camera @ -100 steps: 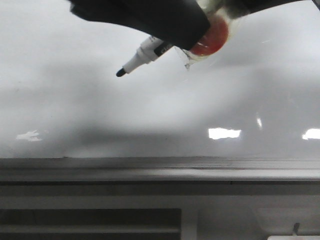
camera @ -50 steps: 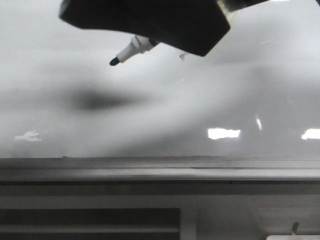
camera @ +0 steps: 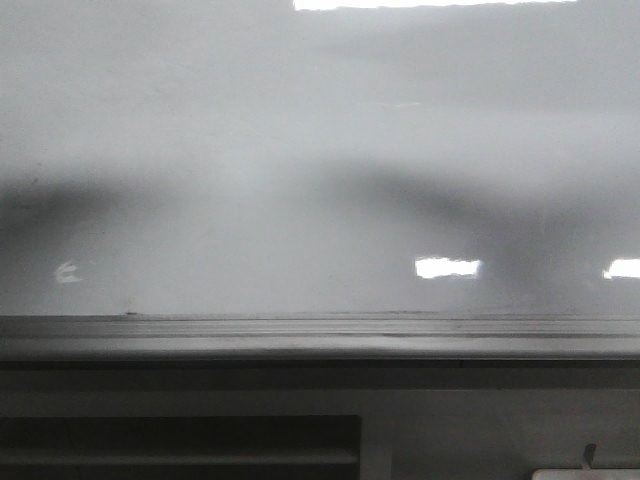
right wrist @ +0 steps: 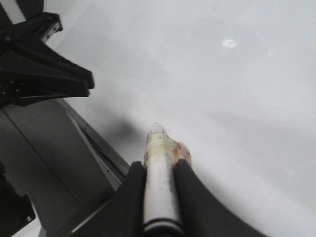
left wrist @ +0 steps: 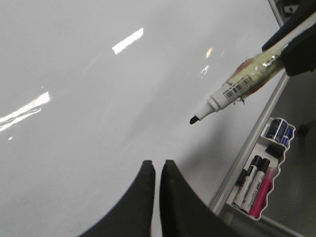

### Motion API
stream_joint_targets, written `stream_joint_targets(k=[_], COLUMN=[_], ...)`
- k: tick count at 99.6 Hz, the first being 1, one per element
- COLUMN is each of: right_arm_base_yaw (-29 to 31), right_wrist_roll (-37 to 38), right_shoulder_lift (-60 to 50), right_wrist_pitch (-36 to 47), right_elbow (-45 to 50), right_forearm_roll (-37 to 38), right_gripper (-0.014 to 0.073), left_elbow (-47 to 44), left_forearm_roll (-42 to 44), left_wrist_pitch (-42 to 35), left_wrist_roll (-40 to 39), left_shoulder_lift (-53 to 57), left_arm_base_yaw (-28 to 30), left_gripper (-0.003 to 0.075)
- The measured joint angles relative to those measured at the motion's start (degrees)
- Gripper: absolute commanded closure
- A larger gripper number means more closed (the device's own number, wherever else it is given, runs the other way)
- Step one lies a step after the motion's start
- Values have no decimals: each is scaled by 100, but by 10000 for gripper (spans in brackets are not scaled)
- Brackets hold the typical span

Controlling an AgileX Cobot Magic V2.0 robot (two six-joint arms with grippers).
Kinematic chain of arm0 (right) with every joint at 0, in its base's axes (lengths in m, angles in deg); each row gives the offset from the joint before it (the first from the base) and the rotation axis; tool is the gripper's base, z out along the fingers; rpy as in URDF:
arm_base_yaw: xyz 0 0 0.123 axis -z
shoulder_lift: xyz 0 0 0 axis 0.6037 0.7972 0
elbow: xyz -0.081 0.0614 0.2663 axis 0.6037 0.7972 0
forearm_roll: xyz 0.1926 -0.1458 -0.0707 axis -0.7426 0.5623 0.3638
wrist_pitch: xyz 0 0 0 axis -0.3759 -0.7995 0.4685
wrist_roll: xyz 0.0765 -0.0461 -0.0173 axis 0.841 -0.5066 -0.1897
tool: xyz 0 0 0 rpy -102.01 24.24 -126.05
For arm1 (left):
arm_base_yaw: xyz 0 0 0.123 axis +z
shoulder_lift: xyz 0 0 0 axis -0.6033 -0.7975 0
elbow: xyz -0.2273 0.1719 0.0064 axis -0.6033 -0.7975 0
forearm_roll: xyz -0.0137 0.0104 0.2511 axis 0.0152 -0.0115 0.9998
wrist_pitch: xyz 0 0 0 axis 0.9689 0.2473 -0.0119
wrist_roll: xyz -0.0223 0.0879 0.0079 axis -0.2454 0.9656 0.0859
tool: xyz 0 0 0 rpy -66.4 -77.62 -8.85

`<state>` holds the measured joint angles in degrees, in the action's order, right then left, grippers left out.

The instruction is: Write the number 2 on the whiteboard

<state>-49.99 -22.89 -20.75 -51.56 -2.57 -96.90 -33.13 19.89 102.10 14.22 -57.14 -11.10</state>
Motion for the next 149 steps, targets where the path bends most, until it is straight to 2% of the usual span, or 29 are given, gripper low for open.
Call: stream_joint_targets(k=[18,41,79,123,149], right_arm_base_yaw=[0,0,-36,-53,-53], right_wrist_roll=[0,-83,-190,117,154], right_shoulder_lift=[-48,237,663,-192,-140], right_wrist_pitch=[678,1133,1281,1983,1633], right_elbow=[412,513,513,1307,1530], right_forearm_roll=[-11,-42,-175,-267,-321], right_gripper=[655,655,655,655,655], left_elbow=[-549,-713,-713,-713,-713], left_forearm_roll=[-254,-336,-345,-349,-349], left_wrist_pitch=[-656,-838,-873,-873,-916], left_wrist_roll=[-66,-75,-75,-75,-75], left_shoulder_lift=[256,294,303,303,303], left_arm_base_yaw=[0,0,0,0,0], left_gripper=[741,741,741,741,741])
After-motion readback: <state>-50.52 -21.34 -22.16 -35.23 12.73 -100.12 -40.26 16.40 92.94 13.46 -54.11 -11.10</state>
